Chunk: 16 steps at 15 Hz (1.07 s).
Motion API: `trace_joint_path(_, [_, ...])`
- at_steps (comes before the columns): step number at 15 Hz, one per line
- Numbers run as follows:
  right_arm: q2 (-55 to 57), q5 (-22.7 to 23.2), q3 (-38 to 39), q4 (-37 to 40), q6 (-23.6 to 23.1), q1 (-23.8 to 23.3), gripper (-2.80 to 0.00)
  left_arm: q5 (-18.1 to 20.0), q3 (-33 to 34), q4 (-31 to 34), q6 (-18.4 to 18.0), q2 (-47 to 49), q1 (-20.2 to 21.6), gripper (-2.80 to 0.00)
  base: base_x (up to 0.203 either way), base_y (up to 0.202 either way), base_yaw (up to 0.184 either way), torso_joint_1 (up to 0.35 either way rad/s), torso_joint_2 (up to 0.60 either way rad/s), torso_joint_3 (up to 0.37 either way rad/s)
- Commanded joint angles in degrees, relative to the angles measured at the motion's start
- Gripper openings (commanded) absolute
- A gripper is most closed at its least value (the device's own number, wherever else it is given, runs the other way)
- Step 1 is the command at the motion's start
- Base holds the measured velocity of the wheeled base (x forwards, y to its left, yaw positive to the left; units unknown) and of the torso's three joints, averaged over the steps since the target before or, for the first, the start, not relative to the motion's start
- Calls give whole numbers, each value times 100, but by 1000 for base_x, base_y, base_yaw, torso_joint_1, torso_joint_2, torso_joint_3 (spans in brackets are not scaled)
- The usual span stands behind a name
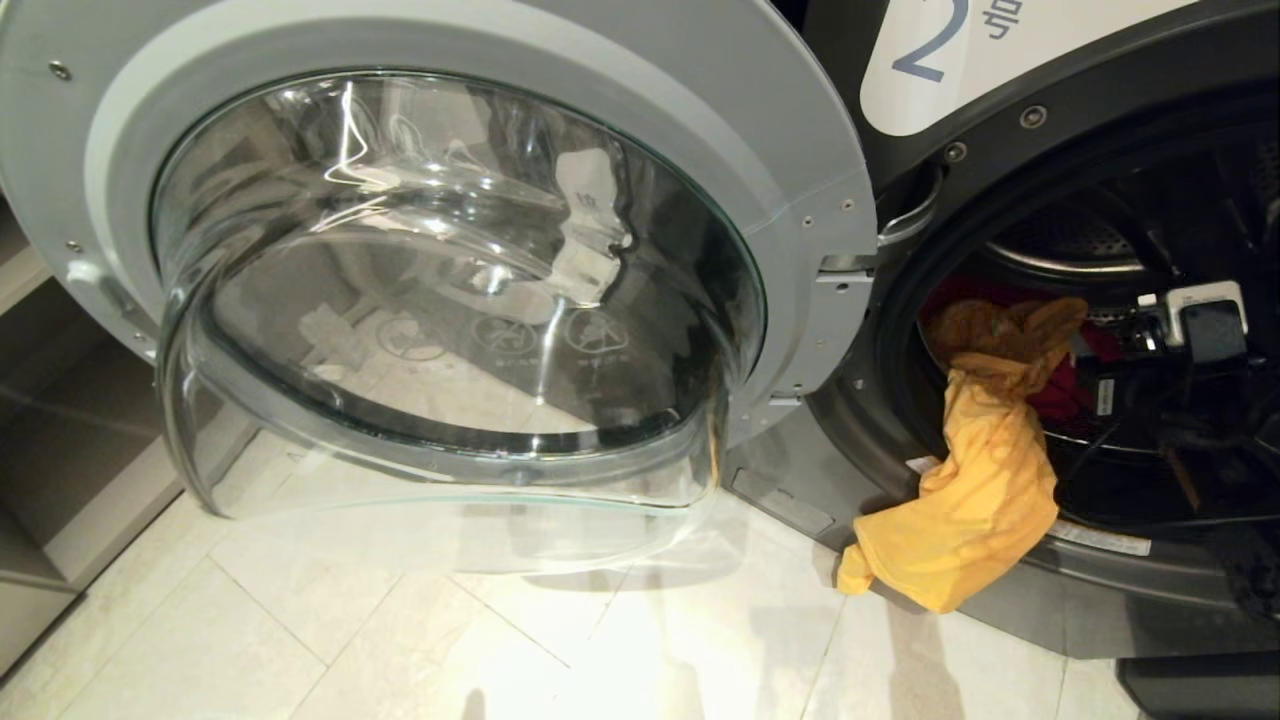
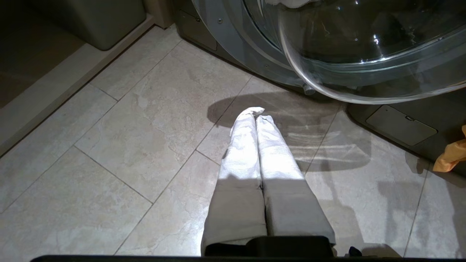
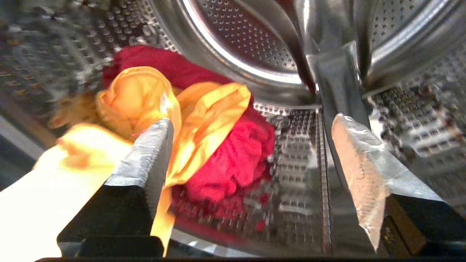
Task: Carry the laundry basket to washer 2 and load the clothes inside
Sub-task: Place the clothes into the washing machine
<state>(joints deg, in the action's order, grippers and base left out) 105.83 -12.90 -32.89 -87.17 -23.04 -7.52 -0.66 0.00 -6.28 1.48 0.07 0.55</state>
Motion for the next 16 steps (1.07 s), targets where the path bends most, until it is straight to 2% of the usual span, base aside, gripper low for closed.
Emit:
trace_joint_path(1, [-471, -47, 538, -49, 92, 57, 0, -4, 229, -5, 1, 1, -2, -280, 0, 0, 0, 0, 0, 0])
trace_joint_path(5, [-1046, -63, 1477, -49, 344, 269, 0, 0, 229, -5, 1, 9, -2, -280, 0, 0, 0, 0, 0, 0])
trace_joint_path(9, [-1748, -160, 2782, -49, 596, 866, 0, 2, 229, -5, 7, 1, -2, -280, 0, 0, 0, 0, 0, 0])
trace_joint_path(11, [-2108, -282, 3223, 50, 1030, 1408, 0, -4, 229, -5, 1, 5, -2, -280, 0, 0, 0, 0, 0, 0])
trace_joint_path(13, [-2351, -501, 3274, 766, 1757, 1721, 0, -1, 229, -5, 2, 5, -2, -280, 0, 0, 0, 0, 0, 0])
trace_joint_path(16, [-2066, -520, 3247, 1075, 2193, 1770, 0, -4, 229, -5, 9, 1, -2, -280, 0, 0, 0, 0, 0, 0])
